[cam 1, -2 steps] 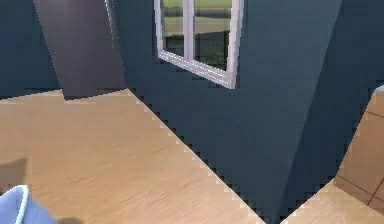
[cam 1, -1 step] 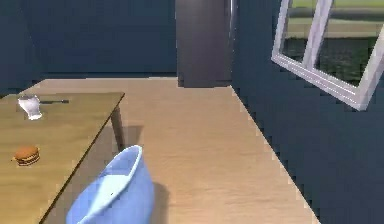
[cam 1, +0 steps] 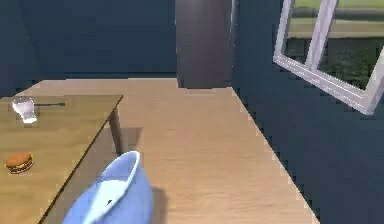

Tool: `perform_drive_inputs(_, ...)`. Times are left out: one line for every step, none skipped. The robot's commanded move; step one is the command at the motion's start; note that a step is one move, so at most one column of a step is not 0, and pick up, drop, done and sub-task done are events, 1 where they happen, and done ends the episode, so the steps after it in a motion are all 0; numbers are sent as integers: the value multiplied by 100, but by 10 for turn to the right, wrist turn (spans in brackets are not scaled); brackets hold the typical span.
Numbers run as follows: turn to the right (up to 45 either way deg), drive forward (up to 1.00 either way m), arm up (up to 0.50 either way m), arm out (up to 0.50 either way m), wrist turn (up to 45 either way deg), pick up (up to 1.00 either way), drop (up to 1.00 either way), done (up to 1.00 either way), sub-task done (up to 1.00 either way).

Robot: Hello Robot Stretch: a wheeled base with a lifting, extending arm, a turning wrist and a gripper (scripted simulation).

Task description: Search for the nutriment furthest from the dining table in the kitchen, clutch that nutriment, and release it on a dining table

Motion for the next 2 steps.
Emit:
perform_drive_inputs(450,0,0,0,0,0,0,0,0)
perform_drive_inputs(450,0,0,0,0,0,0,0,0)
